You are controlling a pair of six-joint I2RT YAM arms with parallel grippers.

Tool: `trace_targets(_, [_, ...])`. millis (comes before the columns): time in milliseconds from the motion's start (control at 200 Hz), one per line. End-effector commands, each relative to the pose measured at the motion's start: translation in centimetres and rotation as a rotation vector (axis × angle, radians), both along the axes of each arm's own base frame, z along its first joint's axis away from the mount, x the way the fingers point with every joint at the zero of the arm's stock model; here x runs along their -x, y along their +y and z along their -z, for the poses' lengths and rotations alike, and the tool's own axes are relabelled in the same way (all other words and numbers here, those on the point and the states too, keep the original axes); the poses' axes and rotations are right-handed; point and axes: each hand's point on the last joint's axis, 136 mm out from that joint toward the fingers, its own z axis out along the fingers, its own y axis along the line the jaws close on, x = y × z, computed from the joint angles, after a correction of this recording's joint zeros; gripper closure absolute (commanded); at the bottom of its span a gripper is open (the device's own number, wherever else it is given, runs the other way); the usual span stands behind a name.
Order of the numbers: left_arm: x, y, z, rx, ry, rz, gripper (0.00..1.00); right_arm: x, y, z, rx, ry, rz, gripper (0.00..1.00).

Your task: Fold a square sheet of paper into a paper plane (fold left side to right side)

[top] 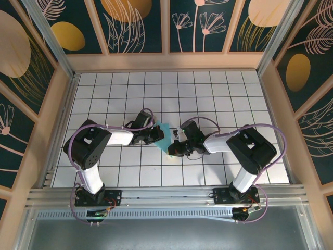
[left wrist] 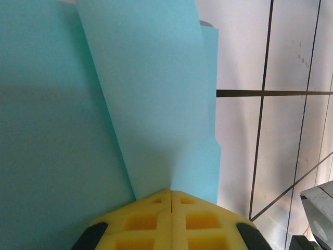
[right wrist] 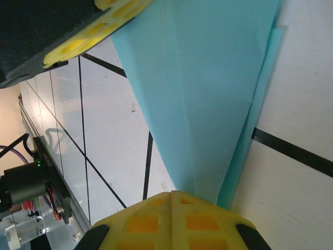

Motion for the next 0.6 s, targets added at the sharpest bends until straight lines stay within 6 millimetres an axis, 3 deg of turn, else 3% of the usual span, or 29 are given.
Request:
trace_targets(0, [1.6,1.8,3.3,-0.110,0.078,-0.007,1.00,0.9,-0.9,1.1,0.058,0.018,-0.005,1.00])
trace_targets(596, [1.6,1.8,3.5,-0.112,0.081,-0.008,1.00,1.9,-1.1,1.7,0.080,0.042,-0.023,1.00])
